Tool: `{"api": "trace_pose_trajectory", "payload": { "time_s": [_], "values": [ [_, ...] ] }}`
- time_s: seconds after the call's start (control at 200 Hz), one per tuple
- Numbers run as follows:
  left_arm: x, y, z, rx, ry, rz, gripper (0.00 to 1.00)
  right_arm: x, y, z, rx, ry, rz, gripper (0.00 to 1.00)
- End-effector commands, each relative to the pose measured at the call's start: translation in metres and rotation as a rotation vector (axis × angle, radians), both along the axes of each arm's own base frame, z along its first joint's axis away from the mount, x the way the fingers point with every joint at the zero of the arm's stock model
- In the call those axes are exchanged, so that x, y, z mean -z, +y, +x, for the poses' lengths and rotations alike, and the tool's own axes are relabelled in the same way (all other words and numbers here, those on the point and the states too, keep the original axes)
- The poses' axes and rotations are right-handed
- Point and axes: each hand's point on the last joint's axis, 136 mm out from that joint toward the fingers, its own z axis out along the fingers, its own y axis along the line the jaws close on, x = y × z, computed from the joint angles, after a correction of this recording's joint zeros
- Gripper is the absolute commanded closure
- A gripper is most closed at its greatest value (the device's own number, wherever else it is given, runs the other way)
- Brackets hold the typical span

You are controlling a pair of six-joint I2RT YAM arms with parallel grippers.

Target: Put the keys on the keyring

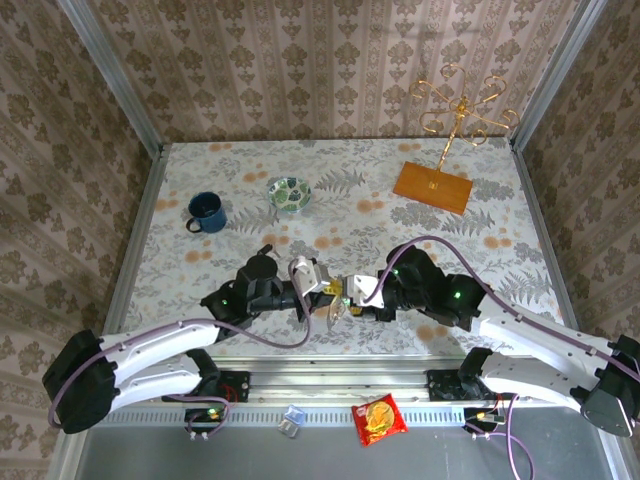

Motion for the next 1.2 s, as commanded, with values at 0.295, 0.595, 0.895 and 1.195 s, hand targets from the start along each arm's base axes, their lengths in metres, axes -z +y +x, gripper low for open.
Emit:
{"api": "trace_pose_trajectory", "payload": {
  "time_s": [0.295, 0.595, 0.895, 1.195],
  "values": [
    [-0.022, -0.004, -0.02, 0.147, -0.265, -0.11, 1.0, -0.07, -0.01, -0.007, 0.018, 0.158, 0.33, 0.71],
    [-0.02, -0.007, -0.021, 0.159, -0.251, -0.145, 1.0, -0.055, -0.003, 0.003, 0.039, 0.203, 0.316, 0.71],
    [-0.02, -0.007, -0.018, 0.133, -0.232, -0.178, 1.0, -0.035, -0.002, 0.01, 0.064, 0.213, 0.278, 0.7],
    [-0.021, -0.008, -0.019, 0.139, -0.213, -0.198, 1.0, -0.028, 0.003, 0.016, 0.081, 0.235, 0.27, 0.79]
  ]
}}
